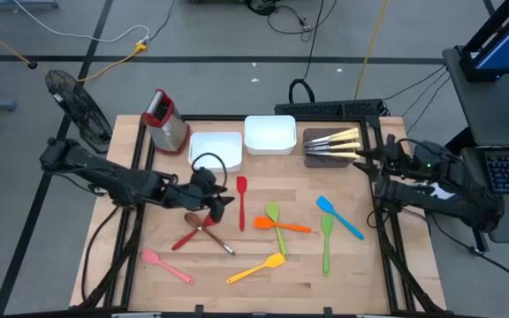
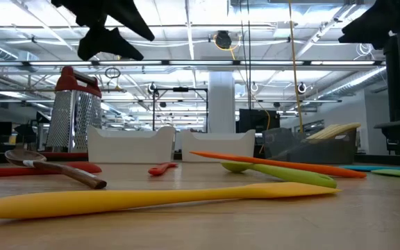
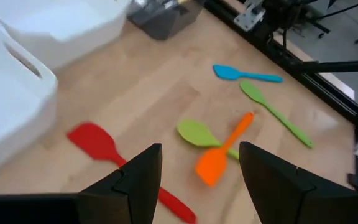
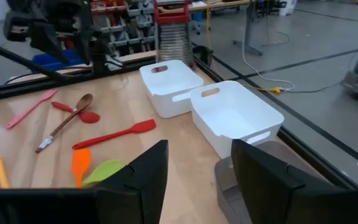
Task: Pick & Place Kitchen Items
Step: Put the wooden serving spoon into the left white bin
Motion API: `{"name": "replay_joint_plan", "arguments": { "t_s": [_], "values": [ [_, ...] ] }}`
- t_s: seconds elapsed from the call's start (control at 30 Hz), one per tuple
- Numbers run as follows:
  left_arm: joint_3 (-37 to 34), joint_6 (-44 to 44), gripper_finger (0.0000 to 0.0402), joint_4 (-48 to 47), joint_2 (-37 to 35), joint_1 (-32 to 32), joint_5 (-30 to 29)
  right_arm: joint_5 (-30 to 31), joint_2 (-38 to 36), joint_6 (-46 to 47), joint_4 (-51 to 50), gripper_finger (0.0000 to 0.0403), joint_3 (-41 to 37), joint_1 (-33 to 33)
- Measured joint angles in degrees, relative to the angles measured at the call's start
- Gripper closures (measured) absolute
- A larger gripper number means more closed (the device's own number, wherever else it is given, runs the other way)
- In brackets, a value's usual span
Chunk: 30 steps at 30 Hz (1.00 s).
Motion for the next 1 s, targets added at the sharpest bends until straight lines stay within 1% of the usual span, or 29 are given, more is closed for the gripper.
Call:
{"name": "replay_joint_plan", "arguments": {
  "t_s": [0.17, 0.3, 0.43, 0.63, 0.77, 0.83, 1.0],
  "values": [
    [4.1, -8.3, 0.0183, -4.5, 3.8, -1.9, 0.7, -3.6, -2.0, 0.0, 0.0, 0.0232, 0.0, 0.0],
    [5.8, -14.2, 0.0183, -5.2, 6.1, -3.6, 0.7, -3.6, -3.5, 0.0, 0.0, 0.0232, 0.0, 0.0],
    [7.1, -18.2, 0.0183, -5.3, 8.1, -5.3, 0.6, -3.6, -5.1, 0.1, -0.1, 0.0232, 0.0, 0.0],
    [7.5, -26.6, 0.0183, -5.4, 9.6, -7.2, 0.5, -3.6, -7.5, 0.5, 0.1, 0.0232, 0.0, 0.0],
    [7.5, -31.1, 0.0183, -5.4, 9.8, -8.3, 0.4, -3.7, -10.5, 2.0, 3.4, 0.0232, -3.0, 0.0],
    [7.5, -33.2, 0.0183, -5.4, 9.8, -8.6, 0.4, -3.9, -10.7, 2.9, 5.7, 0.0232, -4.6, 0.0],
    [7.5, -39.3, 0.0183, -6.5, 9.8, -9.3, 0.4, -9.6, -10.3, 2.9, 7.9, 0.0232, -8.1, 0.0]
  ]
}}
